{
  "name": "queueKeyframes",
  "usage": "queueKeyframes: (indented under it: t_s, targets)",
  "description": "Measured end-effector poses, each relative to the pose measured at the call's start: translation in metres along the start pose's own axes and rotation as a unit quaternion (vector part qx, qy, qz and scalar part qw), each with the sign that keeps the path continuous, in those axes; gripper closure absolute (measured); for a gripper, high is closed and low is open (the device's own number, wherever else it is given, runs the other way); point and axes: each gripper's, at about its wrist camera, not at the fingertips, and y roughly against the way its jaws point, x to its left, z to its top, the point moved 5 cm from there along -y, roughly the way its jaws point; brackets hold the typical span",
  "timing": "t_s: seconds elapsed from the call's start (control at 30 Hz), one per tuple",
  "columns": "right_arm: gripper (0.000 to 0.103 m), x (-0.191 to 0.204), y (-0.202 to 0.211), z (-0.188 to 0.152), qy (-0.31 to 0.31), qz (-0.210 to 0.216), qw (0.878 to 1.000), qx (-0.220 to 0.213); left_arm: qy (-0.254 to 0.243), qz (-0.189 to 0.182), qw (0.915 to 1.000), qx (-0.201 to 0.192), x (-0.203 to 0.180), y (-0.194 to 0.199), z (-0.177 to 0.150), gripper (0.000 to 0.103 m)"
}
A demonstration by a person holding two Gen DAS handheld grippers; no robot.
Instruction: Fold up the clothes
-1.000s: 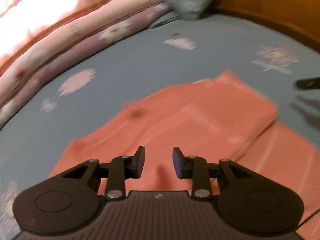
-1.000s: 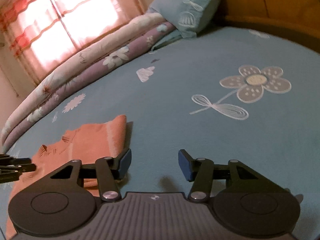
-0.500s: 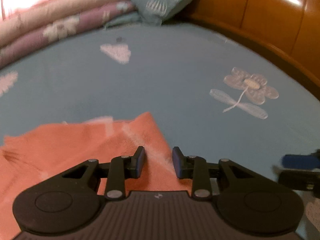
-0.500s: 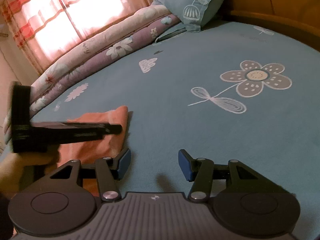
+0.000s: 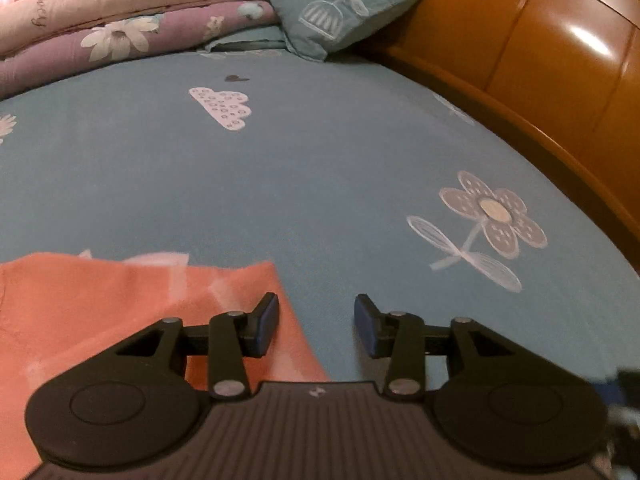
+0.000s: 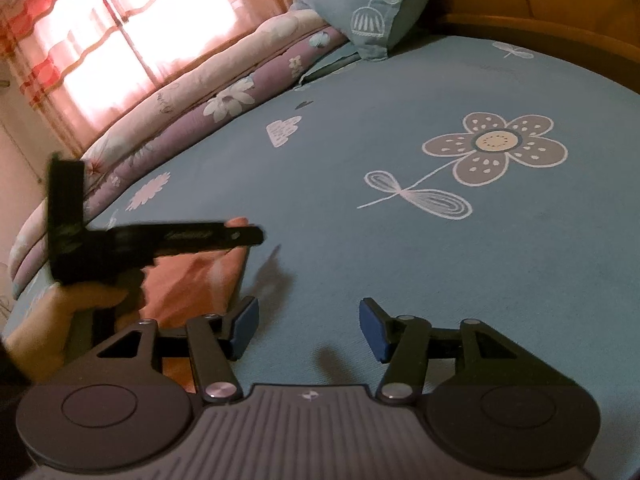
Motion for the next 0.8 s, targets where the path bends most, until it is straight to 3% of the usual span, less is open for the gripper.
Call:
queueKeyframes:
  t_s: [0.17, 0.33, 0.47, 0.6, 0.8]
  targets:
    - [0.04, 0.006, -0.002, -0.001, 0.023, -0.006, 1.0, 0.003, 0.042, 0.002, 0.9991, -0.007, 0.012, -0.013, 0.016, 0.06]
    - [0.039, 0.004, 0.001, 0.001, 0.011, 0.003, 1.0, -0.001, 0.037, -0.012, 0.999, -0.022, 0.002, 0.016, 0.012, 0.059]
    - [0.038, 0.003, 0.003, 0.002, 0.006, 0.003, 1.0, -0.003, 0.041, -0.057, 0.9974, -0.013, -0.008, 0.041, -0.01, 0.056]
    - [0.038, 0.001, 0.004, 0.003, -0.003, 0.004, 1.0, -0.003, 0.056, -0.06, 0.9965, 0.019, -0.01, 0.036, -0.039, 0.056]
    - [0.037, 0.0, 0.008, 0.004, -0.002, 0.004, 1.0, -0.006, 0.086, -0.081, 0.993, 0.008, -0.01, 0.053, -0.046, 0.051]
